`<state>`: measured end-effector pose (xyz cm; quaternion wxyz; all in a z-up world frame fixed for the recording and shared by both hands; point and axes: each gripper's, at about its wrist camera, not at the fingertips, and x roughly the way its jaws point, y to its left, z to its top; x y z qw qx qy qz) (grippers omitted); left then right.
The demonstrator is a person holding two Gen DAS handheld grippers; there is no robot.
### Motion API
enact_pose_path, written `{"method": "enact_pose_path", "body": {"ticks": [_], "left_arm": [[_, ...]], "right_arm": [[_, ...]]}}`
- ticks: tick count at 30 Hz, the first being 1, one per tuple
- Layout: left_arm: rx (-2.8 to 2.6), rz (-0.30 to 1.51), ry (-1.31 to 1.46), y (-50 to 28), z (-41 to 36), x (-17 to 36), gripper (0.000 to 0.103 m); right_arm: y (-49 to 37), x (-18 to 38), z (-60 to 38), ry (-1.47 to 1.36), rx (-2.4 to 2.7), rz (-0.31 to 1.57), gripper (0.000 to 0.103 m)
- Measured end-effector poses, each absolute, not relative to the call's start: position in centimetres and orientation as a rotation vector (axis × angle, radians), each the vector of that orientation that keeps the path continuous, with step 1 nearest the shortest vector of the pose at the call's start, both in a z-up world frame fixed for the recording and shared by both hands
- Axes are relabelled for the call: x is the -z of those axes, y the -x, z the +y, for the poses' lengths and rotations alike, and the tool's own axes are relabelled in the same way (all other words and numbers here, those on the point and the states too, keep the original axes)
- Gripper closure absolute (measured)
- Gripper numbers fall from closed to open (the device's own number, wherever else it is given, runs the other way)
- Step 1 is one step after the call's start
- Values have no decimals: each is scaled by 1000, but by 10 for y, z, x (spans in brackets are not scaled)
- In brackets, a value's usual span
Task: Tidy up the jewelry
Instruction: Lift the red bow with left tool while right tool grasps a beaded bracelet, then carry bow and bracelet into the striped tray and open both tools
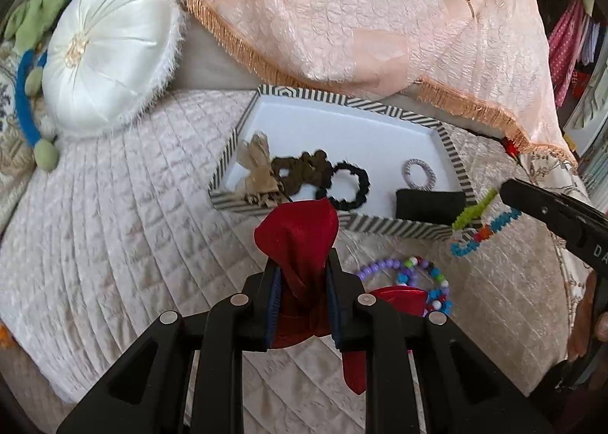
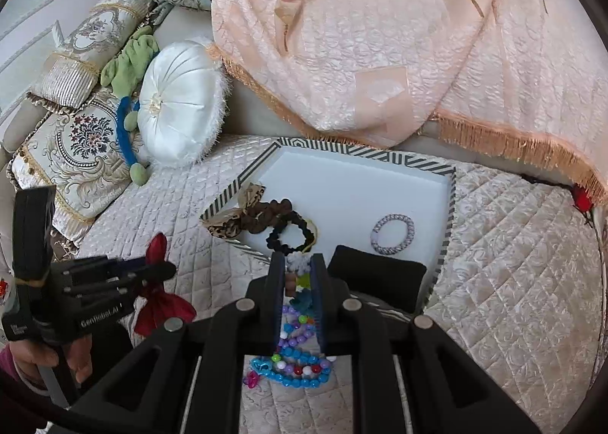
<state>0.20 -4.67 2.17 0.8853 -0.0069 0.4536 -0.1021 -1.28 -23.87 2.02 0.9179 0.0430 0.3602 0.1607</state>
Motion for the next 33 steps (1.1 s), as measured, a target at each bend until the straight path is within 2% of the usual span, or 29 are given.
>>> {"method": "enact_pose_path", "body": {"ticks": [33], "left_arm": [[189,945,-47,-110,-45,-40,91]], "right_arm": [[-55,-31,-244,-12,-277,777,90]]}}
